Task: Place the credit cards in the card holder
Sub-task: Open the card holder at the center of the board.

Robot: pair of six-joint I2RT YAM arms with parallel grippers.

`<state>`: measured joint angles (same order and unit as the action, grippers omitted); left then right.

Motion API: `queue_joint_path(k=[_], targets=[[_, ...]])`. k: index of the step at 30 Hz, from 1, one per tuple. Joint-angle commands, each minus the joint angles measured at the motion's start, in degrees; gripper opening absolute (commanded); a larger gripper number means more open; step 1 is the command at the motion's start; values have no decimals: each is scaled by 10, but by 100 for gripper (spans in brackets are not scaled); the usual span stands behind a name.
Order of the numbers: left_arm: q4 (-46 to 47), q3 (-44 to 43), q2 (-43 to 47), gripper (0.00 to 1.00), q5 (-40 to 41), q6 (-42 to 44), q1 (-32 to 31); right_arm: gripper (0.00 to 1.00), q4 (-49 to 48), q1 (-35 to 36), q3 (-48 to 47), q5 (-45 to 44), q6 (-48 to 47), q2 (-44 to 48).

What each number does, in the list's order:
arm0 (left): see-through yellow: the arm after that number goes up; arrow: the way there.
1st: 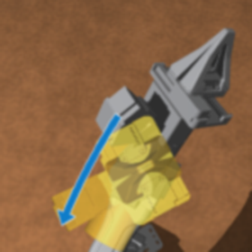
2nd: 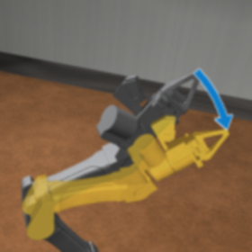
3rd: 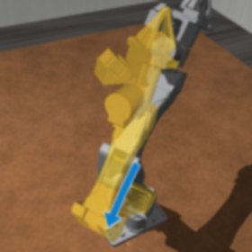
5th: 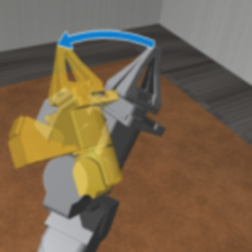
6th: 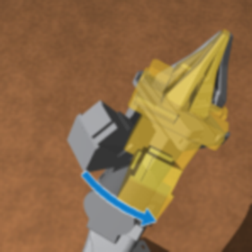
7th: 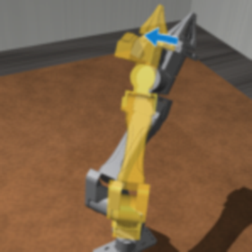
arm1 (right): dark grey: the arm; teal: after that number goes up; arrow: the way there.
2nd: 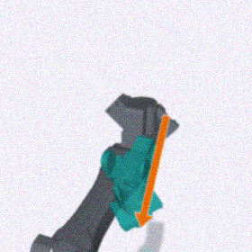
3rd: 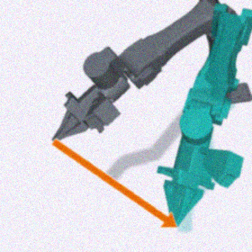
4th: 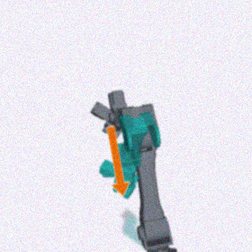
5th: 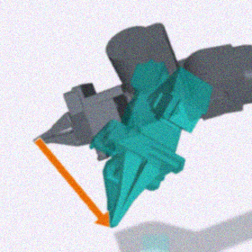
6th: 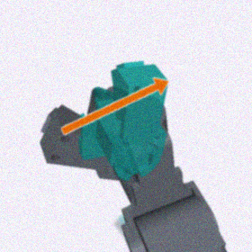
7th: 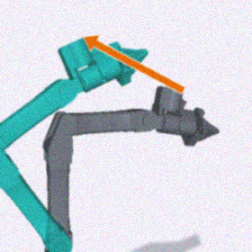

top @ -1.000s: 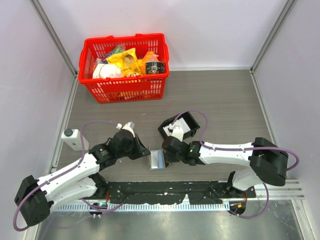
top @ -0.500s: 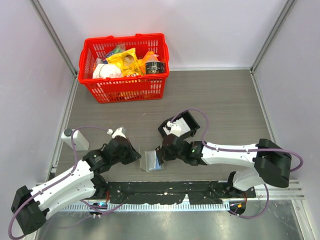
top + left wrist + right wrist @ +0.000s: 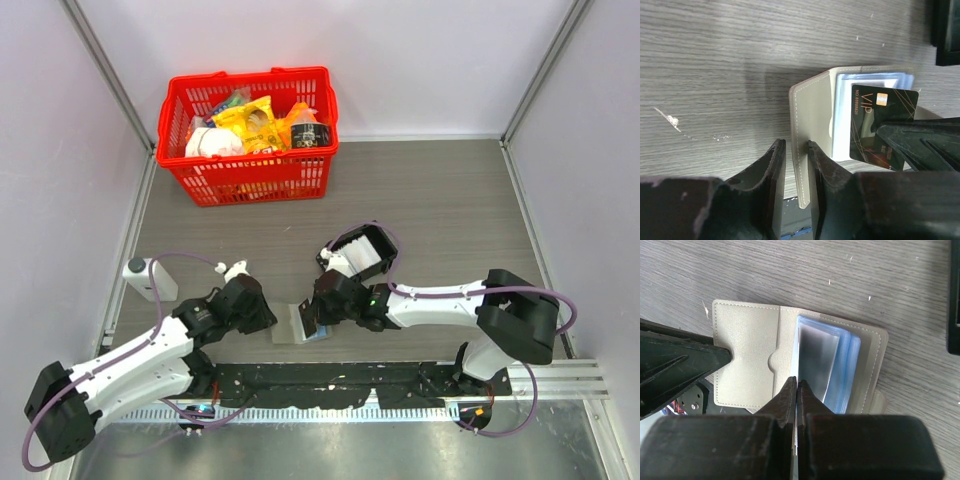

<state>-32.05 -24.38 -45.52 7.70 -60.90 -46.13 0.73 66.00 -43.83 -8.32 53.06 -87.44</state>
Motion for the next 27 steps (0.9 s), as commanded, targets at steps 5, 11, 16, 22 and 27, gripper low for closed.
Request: queue_joint_path(k=[5,11,16,22,27], targets=[[21,7,-13,16,-7,15,-3,1,-21,3,-20,10,1,-7],[26,11,14,30,-5,14,-2,1,-16,4,-18,0,-1,-2],[30,19,36,35,-5,14,-2,1,-14,3,-14,-1,-1,-4],[62,34,46,35,-23,11,-1,1,-14,4,-11,0,-1,-3],[88,43,44,31,-37,3,-2,1,-14,4,-7,1,0,-3]])
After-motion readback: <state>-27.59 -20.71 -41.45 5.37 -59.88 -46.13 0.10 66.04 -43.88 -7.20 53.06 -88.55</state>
